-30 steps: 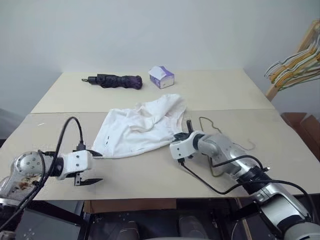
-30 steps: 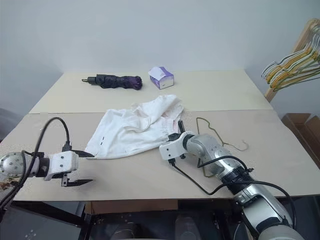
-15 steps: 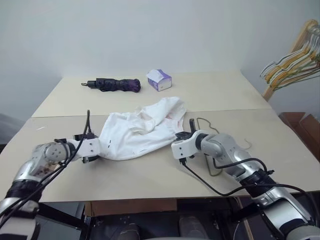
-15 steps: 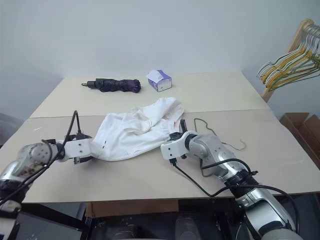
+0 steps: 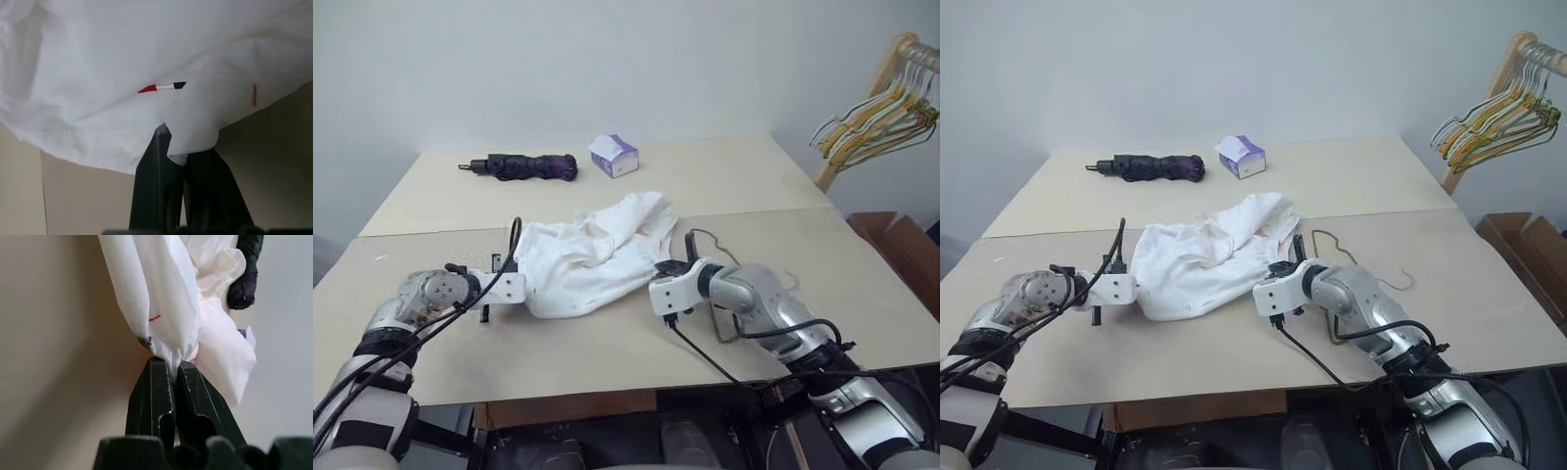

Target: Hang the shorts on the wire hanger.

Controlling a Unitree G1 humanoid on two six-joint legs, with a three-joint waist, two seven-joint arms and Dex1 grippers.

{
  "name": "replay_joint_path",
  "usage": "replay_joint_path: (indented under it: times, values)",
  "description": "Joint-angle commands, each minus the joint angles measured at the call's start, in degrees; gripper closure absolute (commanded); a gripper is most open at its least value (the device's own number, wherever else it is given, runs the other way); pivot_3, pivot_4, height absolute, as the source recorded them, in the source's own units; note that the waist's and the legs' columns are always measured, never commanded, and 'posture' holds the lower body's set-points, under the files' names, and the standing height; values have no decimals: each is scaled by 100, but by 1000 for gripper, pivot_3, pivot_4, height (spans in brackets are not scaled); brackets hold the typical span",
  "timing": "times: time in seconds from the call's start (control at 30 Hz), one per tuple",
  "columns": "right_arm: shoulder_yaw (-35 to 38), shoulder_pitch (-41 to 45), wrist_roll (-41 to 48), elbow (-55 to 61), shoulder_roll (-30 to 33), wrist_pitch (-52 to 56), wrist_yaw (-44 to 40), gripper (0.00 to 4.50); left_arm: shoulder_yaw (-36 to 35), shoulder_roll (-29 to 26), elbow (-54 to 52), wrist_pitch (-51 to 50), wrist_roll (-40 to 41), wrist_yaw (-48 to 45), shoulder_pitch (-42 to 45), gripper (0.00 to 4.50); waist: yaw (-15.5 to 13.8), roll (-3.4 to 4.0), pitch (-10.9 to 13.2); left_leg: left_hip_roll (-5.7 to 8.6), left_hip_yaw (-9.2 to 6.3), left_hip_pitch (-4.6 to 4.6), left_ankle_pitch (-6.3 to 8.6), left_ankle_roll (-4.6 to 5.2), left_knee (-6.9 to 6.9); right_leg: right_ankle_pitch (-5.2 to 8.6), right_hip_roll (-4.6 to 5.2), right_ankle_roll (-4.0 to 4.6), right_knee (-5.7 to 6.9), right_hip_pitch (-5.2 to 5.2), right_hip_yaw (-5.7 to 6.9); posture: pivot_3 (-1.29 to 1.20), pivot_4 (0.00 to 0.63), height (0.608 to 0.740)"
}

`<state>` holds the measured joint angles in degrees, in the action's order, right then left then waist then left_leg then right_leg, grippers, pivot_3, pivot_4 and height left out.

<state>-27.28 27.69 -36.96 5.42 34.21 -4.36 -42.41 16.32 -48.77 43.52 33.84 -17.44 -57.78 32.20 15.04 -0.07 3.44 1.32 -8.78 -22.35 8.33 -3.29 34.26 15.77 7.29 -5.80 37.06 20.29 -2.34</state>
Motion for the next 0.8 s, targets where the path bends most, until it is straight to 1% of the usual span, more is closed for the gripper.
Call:
replay_joint_path:
  times: [0.03, 0.07, 0.13, 0.2, 0.27, 0.37, 0.43, 0.47, 0.5, 0.53, 0.57, 0.6, 0.67, 0.7, 0.77, 0.8]
  values:
    - [451, -174, 1168, 753, 481, -684, -605, 4500, -3, -587, -773, 66, 1219, -1952, -235, 4459, 89, 0, 0, 2, 0, -5, 0, 0, -1, 1, 3, -2, -3, 3, 0, -278, 0, 740]
    - [521, -298, 1648, 963, 626, -749, -891, 4500, -58, -747, -1088, -133, 1655, -2466, -358, 4459, 141, -2, 1, 2, 3, -5, 1, 0, -6, 5, 6, -5, -5, 3, -2, -278, 0, 740]
    - [648, -477, 2471, 1319, 828, -731, -1348, 4500, -159, -1001, -1616, -537, 2255, -3138, -554, 4459, 199, -7, 4, 1, 3, -8, 1, -1, -15, 10, 7, -5, -6, 8, -1, -276, 0, 740]
    - [777, -551, 3199, 1673, 1008, -440, -1805, 4500, -200, -1224, -2048, -916, 2641, -3422, -694, 4459, 233, -11, 7, -1, 2, -4, 1, 0, -23, 13, 7, -2, -3, 7, 0, -271, 0, 740]
    - [868, -487, 3640, 1789, 1153, -244, -2155, 4500, -183, -1379, -2376, -1253, 2915, -3472, -758, 4459, 286, -14, 9, -3, 2, 0, 2, -1, -23, 14, 7, -1, 3, 6, 0, -266, 0, 740]
    - [925, -206, 3837, 1558, 1114, -142, -2269, 4500, -419, -1135, -2495, -1643, 3054, -3330, -676, 4459, 316, -19, 8, -5, 2, 11, 12, -18, -22, 13, 8, -1, 4, -9, 2, -259, 0, 740]
    - [987, 330, 3667, 994, 805, -193, -1976, 4500, -611, -756, -2337, -1854, 3010, -2798, -365, 4459, 318, -19, 8, -5, 2, 19, 24, -37, -22, 12, 8, 1, 8, -11, 2, -258, 0, 740]
    - [1041, 715, 3491, 567, 558, -251, -1658, 4500, -751, -511, -2157, -1962, 2996, -2457, -115, 4459, 316, -19, 9, -5, 2, 24, 26, -40, -22, 12, 8, 0, 9, -16, 4, -256, 0, 740]
    - [1081, 1181, 3166, 37, 286, -313, -1164, 4500, -912, -243, -1883, -2039, 2959, -2027, 205, 4459, 316, -20, 10, -5, 1, 25, 25, -39, -22, 10, 8, -1, 10, -15, 6, -253, 0, 740]
    - [1102, 1640, 2824, -510, 45, -348, -656, 4500, -1042, -12, -1552, -2156, 2907, -1619, 565, 4459, 316, -21, 10, -4, -4, 23, 14, -22, -22, 5, 8, -8, 10, -15, 12, -248, 0, 740]
    - [1112, 2092, 2507, -1099, -174, -450, -128, 4500, -1146, 195, -1141, -2171, 2761, -1115, 958, 4459, 317, -22, 11, 0, -18, 18, -7, 9, -22, 0, 7, -13, 10, -11, 19, -244, 0, 740]
    - [1107, 2524, 2211, -1689, -368, -541, 423, 4500, -1189, 356, -702, -2153, 2522, -528, 1362, 4459, 322, -25, 12, 3, -31, 15, -21, 18, -22, -2, 5, -15, 10, -9, 24, -242, 0, 740]
    - [1013, 3445, 1568, -2950, -664, -771, 1684, 4500, -1200, 600, 331, -2007, 1895, 1048, 2311, 4459, 339, -26, 13, 9, -45, 4, -30, 16, -27, -2, 3, -16, 6, 3, 28, -233, 0, 740]
    - [907, 3857, 1219, -3532, -732, -1052, 2353, 4500, -1210, 694, 791, -2020, 1666, 1825, 2766, 4459, 345, -28, 14, 13, -48, 4, -30, 15, -32, 0, 4, -18, 4, 4, 27, -230, 0, 740]
    - [865, 4625, 890, -4620, -976, -1448, 3496, 4500, -1172, 756, 1618, -1850, 1183, 3391, 3632, 4459, 353, -28, 14, 30, -52, -4, -29, 16, -52, 6, 20, -28, -3, 16, 26, -218, 0, 740]
    - [848, 4967, 714, -5108, -1087, -1666, 4215, 4500, -1199, 753, 1932, -1799, 1030, 4059, 4031, 4459, 369, -29, 15, 32, -52, -7, -28, 16, -53, 11, 24, -35, -2, 20, 23, -216, 0, 740]
